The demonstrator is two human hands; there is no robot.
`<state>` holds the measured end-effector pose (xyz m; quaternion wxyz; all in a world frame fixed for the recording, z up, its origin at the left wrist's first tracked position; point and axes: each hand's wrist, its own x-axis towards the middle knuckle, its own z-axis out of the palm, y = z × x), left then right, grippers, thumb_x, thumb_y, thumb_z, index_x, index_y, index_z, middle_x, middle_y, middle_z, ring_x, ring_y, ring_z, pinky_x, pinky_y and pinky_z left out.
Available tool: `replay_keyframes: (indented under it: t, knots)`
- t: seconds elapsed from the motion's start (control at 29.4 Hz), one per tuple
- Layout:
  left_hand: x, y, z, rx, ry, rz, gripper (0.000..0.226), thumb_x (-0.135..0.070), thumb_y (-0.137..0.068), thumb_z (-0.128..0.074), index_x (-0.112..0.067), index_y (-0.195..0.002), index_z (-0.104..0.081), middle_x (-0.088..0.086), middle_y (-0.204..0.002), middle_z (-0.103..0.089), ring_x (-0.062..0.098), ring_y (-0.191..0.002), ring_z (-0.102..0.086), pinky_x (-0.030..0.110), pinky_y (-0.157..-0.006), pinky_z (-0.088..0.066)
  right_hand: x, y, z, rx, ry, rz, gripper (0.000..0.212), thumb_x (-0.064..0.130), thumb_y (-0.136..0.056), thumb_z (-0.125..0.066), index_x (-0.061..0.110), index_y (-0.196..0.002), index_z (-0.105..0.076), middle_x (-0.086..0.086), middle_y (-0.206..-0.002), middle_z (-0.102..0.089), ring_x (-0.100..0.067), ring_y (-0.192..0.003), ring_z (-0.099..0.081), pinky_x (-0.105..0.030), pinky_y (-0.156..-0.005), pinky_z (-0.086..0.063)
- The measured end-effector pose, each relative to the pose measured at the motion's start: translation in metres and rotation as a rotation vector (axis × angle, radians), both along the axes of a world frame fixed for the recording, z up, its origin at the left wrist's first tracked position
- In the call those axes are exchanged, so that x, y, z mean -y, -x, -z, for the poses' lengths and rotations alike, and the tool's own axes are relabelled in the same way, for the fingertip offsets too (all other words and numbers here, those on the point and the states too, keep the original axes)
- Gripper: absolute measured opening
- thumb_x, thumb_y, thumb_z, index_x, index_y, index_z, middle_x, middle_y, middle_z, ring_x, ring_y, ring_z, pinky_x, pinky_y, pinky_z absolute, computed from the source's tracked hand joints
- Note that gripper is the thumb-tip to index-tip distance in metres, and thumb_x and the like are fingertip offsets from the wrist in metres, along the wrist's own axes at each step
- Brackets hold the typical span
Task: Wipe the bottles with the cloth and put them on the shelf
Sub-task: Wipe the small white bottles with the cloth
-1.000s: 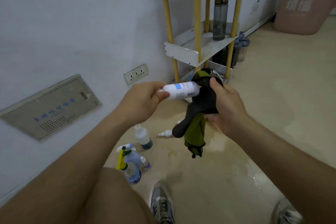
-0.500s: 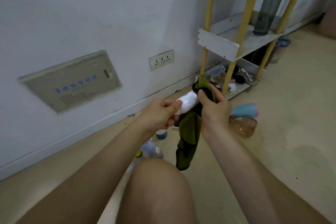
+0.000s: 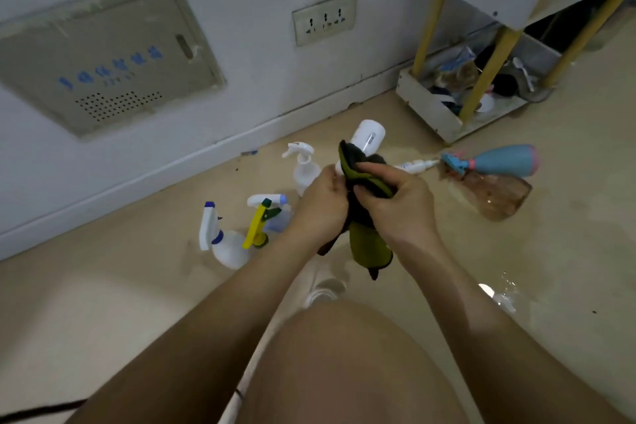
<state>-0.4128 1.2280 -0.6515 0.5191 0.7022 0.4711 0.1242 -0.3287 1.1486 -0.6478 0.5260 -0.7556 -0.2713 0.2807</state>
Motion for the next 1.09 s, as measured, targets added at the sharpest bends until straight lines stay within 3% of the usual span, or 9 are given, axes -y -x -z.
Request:
replay_keyframes:
  t: [0.07,0.17,0.24,0.34,0.44,0.58,0.82,0.99,1.09]
  knots:
    - [-0.006,-0.005,0.005,-0.103,-0.096,0.093,0.023,-0.018,-0.101,-0.035,-0.021,-0.116,-0.052,-0.001,-0.093,-0.059,0.018,-0.087,-0.057,0.032,-0.073,-0.045,0.001,-0.003,0.010,-0.043,0.030,-0.088,0.036,0.007,-0.087,-0.070,0.037,-0.106,-0.072,0.011,-0.102,-0.070,-0.004,-0.094,-0.065,-0.021,-0.085,-0.054]
    - [-0.018,-0.011,0.022,-0.345,-0.273,0.286,0.015,-0.005,-0.097,-0.040,-0.013,-0.098,-0.052,0.001,-0.079,-0.052,0.023,-0.082,-0.053,0.030,-0.071,-0.038,0.003,-0.009,0.028,0.008,0.109,-0.170,0.035,0.005,-0.087,-0.068,0.029,-0.113,-0.072,0.007,-0.106,-0.069,-0.009,-0.097,-0.065,-0.024,-0.089,-0.054]
    - [-0.024,-0.008,0.037,-0.483,-0.442,0.398,0.015,-0.008,-0.098,-0.043,-0.008,-0.098,-0.058,0.008,-0.084,-0.060,0.028,-0.085,-0.059,0.032,-0.066,-0.037,0.008,-0.018,0.038,0.134,0.210,-0.195,0.036,0.012,-0.089,-0.067,0.028,-0.121,-0.066,0.007,-0.105,-0.066,-0.013,-0.098,-0.063,-0.027,-0.086,-0.052]
    - [-0.039,-0.002,0.060,-0.612,-0.627,0.425,0.019,-0.021,-0.100,-0.045,-0.012,-0.108,-0.060,0.011,-0.094,-0.064,0.028,-0.086,-0.059,0.033,-0.065,-0.032,0.018,-0.032,0.046,0.262,0.392,-0.248,0.037,0.020,-0.091,-0.065,0.028,-0.124,-0.051,0.001,-0.097,-0.061,-0.021,-0.087,-0.060,-0.031,-0.067,-0.049]
    - [-0.056,-0.001,0.072,-0.737,-0.677,0.437,0.010,-0.016,-0.096,-0.049,-0.014,-0.094,-0.058,0.010,-0.086,-0.059,0.026,-0.076,-0.052,0.033,-0.064,-0.031,0.024,-0.043,0.057,0.280,0.499,-0.311,0.028,0.023,-0.094,-0.061,0.028,-0.120,-0.049,0.001,-0.097,-0.061,-0.019,-0.083,-0.060,-0.035,-0.069,-0.053]
    - [-0.069,-0.006,0.095,-0.854,-0.735,0.528,0.016,-0.013,-0.093,-0.053,-0.016,-0.105,-0.063,0.006,-0.085,-0.056,0.025,-0.073,-0.047,0.032,-0.064,-0.036,0.033,-0.054,0.077,0.201,0.468,-0.339,0.016,0.026,-0.101,-0.050,0.025,-0.114,-0.058,0.000,-0.092,-0.064,-0.019,-0.082,-0.059,-0.038,-0.073,-0.051]
    - [-0.076,-0.021,0.131,-1.178,-0.835,0.796,0.017,-0.008,-0.086,-0.062,-0.010,-0.103,-0.058,0.007,-0.093,-0.059,0.023,-0.079,-0.046,0.034,-0.065,-0.042,0.050,-0.065,0.106,0.015,0.317,-0.185,0.028,0.028,-0.104,-0.044,0.026,-0.126,-0.060,0.010,-0.104,-0.060,-0.005,-0.090,-0.054,-0.015,-0.073,-0.041]
    - [-0.074,-0.016,0.148,-1.193,-0.896,0.819,0.013,-0.014,-0.086,-0.066,-0.014,-0.100,-0.065,0.003,-0.089,-0.053,0.022,-0.094,-0.052,0.031,-0.065,-0.042,0.056,-0.068,0.118,-0.055,0.275,-0.121,0.034,0.031,-0.105,-0.041,0.030,-0.135,-0.055,0.009,-0.126,-0.057,-0.010,-0.114,-0.051,-0.028,-0.096,-0.042]
    - [-0.075,-0.013,0.152,-1.206,-0.898,0.797,0.018,-0.015,-0.086,-0.067,-0.013,-0.104,-0.063,0.004,-0.092,-0.050,0.022,-0.095,-0.053,0.031,-0.066,-0.042,0.056,-0.070,0.128,-0.298,0.237,0.057,0.035,0.040,-0.104,-0.039,0.034,-0.134,-0.057,0.000,-0.130,-0.061,-0.021,-0.121,-0.056,-0.046,-0.106,-0.045]
